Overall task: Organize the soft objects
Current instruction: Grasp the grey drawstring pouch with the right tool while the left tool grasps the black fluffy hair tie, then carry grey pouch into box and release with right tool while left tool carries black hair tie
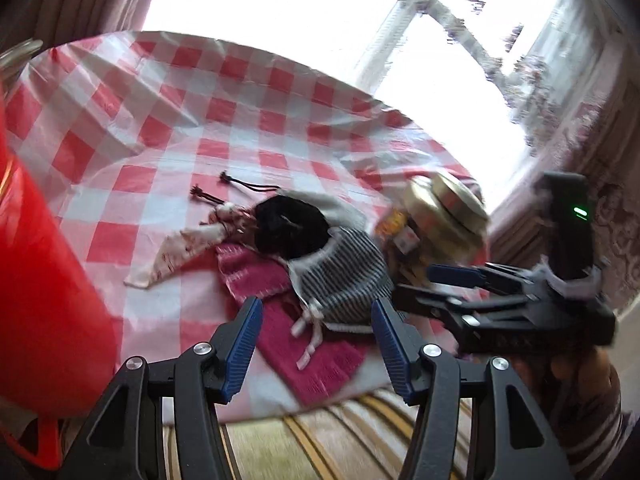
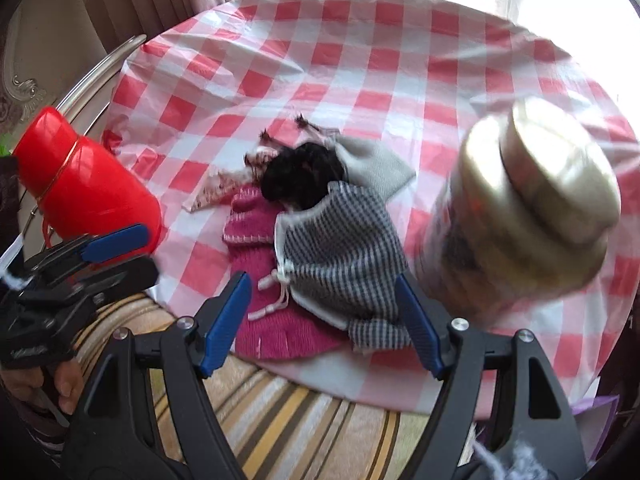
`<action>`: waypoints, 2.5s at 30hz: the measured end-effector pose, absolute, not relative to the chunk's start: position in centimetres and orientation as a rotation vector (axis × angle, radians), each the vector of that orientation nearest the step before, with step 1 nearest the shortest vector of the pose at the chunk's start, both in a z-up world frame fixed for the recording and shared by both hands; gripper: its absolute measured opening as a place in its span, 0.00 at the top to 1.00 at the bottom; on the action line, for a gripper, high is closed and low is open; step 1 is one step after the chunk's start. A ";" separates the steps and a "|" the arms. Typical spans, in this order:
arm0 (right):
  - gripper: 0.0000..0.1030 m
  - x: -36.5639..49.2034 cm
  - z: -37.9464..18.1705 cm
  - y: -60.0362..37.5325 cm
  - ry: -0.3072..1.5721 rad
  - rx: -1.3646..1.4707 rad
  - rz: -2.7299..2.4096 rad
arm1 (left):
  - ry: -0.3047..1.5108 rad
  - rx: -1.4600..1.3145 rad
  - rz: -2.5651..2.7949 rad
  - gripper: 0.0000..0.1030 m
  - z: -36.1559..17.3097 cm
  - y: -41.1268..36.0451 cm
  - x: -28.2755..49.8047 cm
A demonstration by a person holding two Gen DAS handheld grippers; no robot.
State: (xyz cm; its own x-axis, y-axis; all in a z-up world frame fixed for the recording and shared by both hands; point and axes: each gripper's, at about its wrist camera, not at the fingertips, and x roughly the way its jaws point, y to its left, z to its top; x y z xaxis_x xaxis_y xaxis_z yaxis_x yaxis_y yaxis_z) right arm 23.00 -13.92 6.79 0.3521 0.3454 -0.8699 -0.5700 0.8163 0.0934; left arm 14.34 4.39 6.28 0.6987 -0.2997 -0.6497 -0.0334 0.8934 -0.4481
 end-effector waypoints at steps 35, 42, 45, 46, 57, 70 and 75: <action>0.24 35.9 1.8 -3.5 1.113 -0.684 0.482 | 0.780 -0.496 0.118 0.86 2.1 7.7 16.6; 0.86 36.4 -0.1 -3.3 1.160 -0.750 0.503 | 0.756 -0.492 0.121 0.86 2.3 7.9 16.0; 0.87 35.9 1.3 -3.2 1.110 -0.737 0.520 | 0.741 -0.482 0.120 0.86 2.5 7.8 15.9; 0.87 35.8 1.9 -3.2 1.089 -0.724 0.527 | 0.730 -0.477 0.121 0.86 2.7 7.7 15.7; 0.87 29.8 12.9 -7.3 0.859 -0.542 0.611 | 0.625 -0.450 0.110 0.86 4.7 7.0 13.7; 0.87 20.4 18.2 -23.1 0.835 -0.381 0.623 | 0.572 -0.436 0.074 0.86 7.2 3.6 9.3; 0.87 17.9 16.0 -30.0 0.893 -0.334 0.563 | 0.571 -0.425 0.042 0.86 8.2 1.5 8.0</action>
State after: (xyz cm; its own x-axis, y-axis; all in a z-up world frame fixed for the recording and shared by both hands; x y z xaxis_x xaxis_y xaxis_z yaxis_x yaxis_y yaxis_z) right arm 17.87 -29.98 16.00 0.4976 0.3203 -0.8061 -0.5892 0.8069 -0.0430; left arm 7.95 1.54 8.25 0.8430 -0.0774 -0.5323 -0.1553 0.9125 -0.3786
